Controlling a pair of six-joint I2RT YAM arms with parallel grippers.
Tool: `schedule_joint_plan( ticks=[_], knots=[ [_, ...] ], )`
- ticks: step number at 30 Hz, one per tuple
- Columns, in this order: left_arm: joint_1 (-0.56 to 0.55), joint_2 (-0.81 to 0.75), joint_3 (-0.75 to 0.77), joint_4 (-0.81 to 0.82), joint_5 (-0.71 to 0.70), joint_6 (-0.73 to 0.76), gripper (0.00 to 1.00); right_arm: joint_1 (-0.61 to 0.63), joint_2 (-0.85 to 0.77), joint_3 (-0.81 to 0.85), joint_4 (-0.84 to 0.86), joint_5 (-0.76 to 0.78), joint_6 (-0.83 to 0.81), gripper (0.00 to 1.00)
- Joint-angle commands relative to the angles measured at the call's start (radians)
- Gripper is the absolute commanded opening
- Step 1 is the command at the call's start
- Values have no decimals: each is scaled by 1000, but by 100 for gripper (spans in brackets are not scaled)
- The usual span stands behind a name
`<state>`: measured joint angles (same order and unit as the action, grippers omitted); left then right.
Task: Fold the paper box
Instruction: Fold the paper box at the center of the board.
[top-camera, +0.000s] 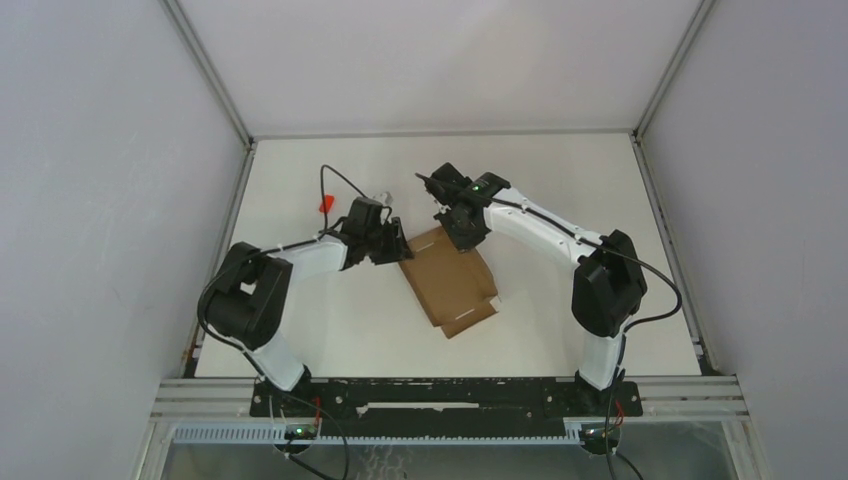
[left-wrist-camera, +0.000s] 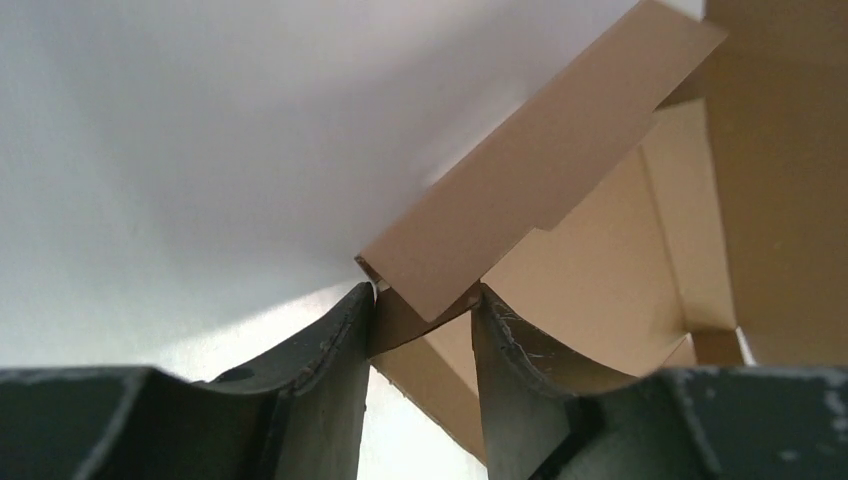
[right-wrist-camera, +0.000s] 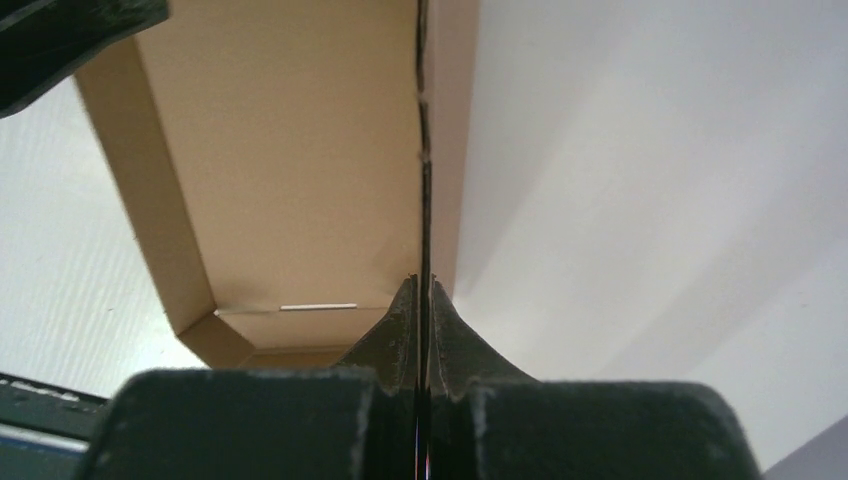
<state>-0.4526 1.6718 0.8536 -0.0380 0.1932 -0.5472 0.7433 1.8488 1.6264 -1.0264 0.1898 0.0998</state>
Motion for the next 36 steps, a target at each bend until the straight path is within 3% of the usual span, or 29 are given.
schedule_joint_plan(
  ticks=[1, 7, 18, 23, 31, 34, 36],
  knots=[
    [-19, 32, 128, 7, -15, -15, 45, 10, -6, 57, 29, -106, 34, 0],
    [-46, 102, 191, -29, -13, -6, 45, 2, -16, 54, 33, -179, 49, 0],
    [-63, 156, 259, -107, -12, 29, 45, -142, -82, -118, 168, -568, 109, 0],
    [-64, 171, 308, -158, -20, 49, 44, -201, -100, -201, 239, -665, 132, 0],
    [-73, 202, 361, -224, -33, 83, 44, -219, -116, -222, 260, -686, 130, 0],
    [-74, 202, 350, -226, -44, 90, 43, -231, -120, -223, 226, -626, 119, 0],
    [-73, 208, 346, -229, -47, 92, 43, -234, -128, -225, 205, -558, 110, 6]
  ],
)
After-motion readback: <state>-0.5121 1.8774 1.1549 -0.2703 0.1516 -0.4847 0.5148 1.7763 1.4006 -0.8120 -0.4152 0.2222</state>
